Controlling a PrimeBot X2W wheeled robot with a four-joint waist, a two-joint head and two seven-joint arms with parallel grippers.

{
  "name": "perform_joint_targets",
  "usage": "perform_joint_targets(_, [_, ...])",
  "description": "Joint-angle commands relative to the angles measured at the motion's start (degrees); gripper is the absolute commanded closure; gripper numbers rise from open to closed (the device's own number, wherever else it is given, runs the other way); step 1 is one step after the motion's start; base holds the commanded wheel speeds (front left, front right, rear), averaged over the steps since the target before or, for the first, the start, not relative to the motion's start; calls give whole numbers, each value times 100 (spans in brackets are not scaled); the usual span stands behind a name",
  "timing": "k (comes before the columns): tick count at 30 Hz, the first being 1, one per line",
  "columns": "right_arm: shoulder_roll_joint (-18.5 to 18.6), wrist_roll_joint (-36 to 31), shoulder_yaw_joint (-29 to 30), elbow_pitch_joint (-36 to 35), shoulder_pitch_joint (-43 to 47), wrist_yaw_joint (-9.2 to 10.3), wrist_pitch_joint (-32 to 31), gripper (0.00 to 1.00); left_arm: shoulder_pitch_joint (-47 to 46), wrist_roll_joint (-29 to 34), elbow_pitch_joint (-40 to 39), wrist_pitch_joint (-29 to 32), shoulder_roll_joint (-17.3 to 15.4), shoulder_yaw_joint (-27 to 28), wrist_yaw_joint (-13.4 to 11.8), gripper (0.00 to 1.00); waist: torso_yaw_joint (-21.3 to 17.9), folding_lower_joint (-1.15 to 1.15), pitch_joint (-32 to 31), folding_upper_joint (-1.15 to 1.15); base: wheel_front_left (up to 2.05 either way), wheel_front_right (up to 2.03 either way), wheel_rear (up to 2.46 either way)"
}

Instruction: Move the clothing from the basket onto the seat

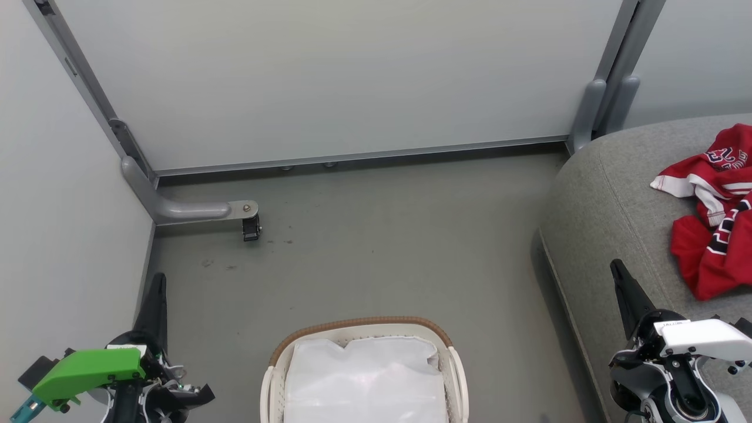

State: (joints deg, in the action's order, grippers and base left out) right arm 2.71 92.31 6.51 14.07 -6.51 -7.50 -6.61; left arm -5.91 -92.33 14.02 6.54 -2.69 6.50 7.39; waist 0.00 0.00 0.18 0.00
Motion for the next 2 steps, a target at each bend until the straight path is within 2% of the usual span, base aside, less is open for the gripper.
perform_joint_targets(1, [32, 20, 11, -22, 61, 1, -7, 100, -62, -18, -9, 18, -36, 13, 19, 100, 0, 0, 0, 0, 0, 0, 0])
perform_joint_targets(2, [32, 20, 11, -22, 61, 1, -7, 100, -62, -18, -9, 18, -36, 13, 19, 100, 0, 0, 0, 0, 0, 0, 0])
